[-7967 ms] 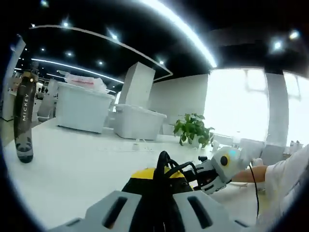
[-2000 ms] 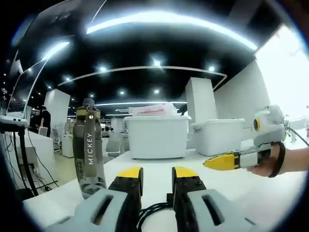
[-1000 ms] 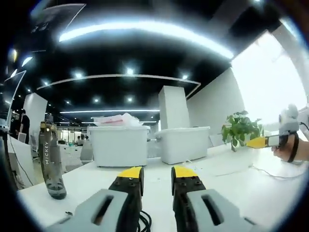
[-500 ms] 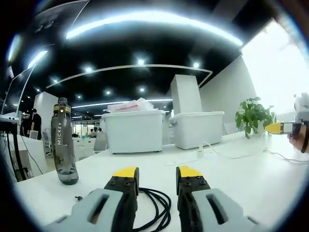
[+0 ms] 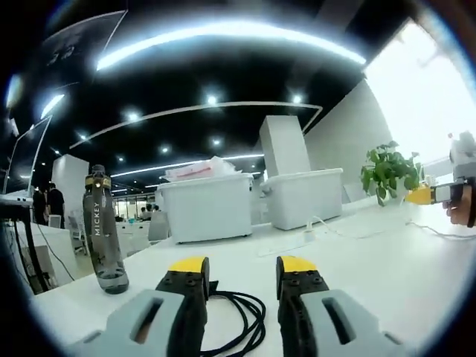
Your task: Coil the Type-C to USB data cable on the desktop and secure it with Velcro straps.
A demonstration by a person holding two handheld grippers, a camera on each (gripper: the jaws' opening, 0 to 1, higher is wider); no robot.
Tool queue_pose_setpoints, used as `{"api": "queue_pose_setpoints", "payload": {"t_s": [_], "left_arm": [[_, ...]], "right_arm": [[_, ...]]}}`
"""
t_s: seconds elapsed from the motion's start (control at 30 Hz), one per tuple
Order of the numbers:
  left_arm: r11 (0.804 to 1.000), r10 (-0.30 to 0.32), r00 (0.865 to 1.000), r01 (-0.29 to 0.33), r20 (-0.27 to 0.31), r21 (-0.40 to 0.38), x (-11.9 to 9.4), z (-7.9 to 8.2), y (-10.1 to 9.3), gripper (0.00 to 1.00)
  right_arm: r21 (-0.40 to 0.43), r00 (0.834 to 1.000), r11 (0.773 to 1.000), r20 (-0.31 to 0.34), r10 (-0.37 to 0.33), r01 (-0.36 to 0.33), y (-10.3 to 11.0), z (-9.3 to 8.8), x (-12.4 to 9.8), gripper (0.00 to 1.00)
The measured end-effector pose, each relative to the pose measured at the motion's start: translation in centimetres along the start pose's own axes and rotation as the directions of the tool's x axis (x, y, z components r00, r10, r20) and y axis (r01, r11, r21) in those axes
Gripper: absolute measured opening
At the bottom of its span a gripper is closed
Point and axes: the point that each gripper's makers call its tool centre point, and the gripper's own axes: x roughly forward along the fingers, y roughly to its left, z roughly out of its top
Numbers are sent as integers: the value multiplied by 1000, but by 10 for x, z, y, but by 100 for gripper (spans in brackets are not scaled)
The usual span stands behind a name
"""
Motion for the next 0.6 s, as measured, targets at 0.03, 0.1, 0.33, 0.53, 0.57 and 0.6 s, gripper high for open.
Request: {"api": "queue_pose_setpoints", "payload": {"t_s": [0.03, 0.1, 0.33, 0.53, 0.57, 0.6], "left_arm": [[1000, 0, 1000, 0, 1, 10, 0, 1, 0, 37], [1000, -2, 1000, 2, 10, 17, -1, 4, 1, 37], [1000, 17, 1000, -18, 13, 15, -4, 4, 6, 37], [1000, 28, 999, -28, 19, 2, -3, 6, 11, 38], [999, 34, 999, -34, 20, 8, -3, 6, 12, 38], [999, 43, 999, -44, 20, 24, -4, 7, 15, 38]], "right_arm": [[-4, 1000, 1000, 2, 2, -2, 1, 0, 0, 52], [-3, 1000, 1000, 10, 6, -6, 2, 3, -1, 52], [-19, 998, 1000, 61, -9, 11, -1, 16, -4, 51], [-93, 995, 996, 97, 11, -2, 5, 26, -1, 51], [-103, 995, 995, 99, 14, -4, 6, 27, -1, 51], [-105, 995, 994, 99, 14, -3, 6, 28, 0, 52]]}}
